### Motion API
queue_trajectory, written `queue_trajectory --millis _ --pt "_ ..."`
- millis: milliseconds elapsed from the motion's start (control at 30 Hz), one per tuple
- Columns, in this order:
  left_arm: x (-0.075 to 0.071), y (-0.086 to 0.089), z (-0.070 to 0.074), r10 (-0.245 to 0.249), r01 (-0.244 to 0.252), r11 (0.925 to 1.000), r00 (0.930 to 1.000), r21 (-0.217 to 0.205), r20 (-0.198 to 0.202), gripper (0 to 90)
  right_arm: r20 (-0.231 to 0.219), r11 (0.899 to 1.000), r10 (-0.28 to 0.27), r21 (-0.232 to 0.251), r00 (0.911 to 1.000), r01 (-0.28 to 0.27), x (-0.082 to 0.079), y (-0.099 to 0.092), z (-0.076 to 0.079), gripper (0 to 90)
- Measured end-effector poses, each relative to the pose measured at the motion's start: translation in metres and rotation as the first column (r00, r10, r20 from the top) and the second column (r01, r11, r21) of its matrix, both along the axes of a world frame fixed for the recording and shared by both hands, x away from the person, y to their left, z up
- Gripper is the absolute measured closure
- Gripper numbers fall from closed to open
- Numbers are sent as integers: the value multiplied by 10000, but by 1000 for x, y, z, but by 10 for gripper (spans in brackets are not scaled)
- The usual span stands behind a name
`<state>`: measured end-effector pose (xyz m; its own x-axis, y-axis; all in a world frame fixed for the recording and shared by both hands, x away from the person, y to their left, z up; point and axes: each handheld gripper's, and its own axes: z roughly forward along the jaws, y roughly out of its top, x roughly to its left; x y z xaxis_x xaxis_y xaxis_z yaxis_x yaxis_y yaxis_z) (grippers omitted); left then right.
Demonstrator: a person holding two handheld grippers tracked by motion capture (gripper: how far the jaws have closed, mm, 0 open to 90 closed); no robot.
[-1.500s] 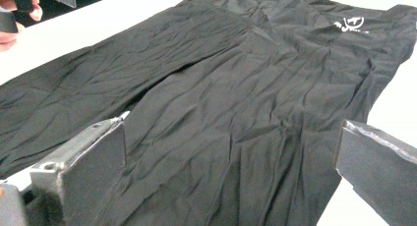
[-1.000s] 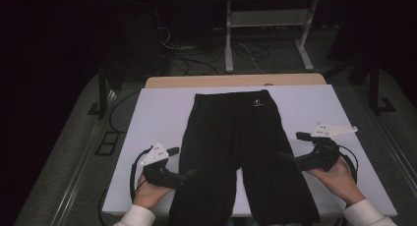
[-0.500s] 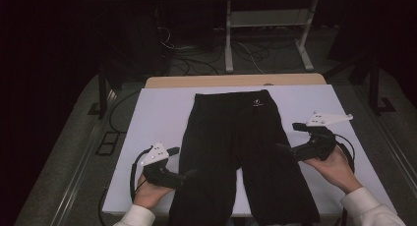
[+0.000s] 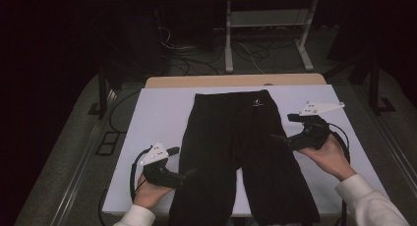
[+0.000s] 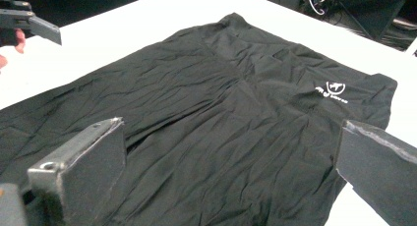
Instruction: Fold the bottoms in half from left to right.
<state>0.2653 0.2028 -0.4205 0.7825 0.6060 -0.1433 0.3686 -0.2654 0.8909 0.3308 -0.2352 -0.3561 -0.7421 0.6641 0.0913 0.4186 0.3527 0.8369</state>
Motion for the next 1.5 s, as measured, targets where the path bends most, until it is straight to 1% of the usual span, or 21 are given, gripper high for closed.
queue_trajectory --millis 33,67,300,567,800,867,1033,1233,1367,1500 --pt "0 0 0 -3 3 10000 10000 -2 1 0 18 10000 34 -39 10000 -34 4 2 1 0" --pt "0 0 0 2 -2 10000 10000 2 2 0 18 10000 34 -39 10000 -34 4 2 1 0" --pt "1 0 0 -15 15 10000 10000 17 1 0 52 9998 102 -154 9999 -101 17 10 6 0" --pt "1 -1 0 -41 41 10000 10000 25 -11 0 -48 9990 289 -327 9996 -290 28 20 8 0" --pt "1 -1 -1 -42 42 10000 10000 9 -26 0 -1 9986 369 -376 9993 -368 35 27 12 0" --pt "1 -1 -1 -63 63 10000 10000 1 -38 0 -89 9981 445 -423 9990 -448 41 31 14 0" --pt "1 -1 -1 -55 55 10000 10000 -4 -46 0 -138 9974 502 -517 9986 -509 49 38 16 0" --pt "1 -1 -1 -78 78 10000 10000 11 -40 0 -155 9971 530 -536 9985 -538 56 46 17 0" --pt "1 -1 -1 -67 67 10000 10000 -9 -42 0 -149 9965 613 -554 9980 -621 63 54 17 0" --pt "1 -1 -1 -58 58 10000 10000 -29 -39 0 -176 9962 628 -599 9979 -638 67 60 16 0"
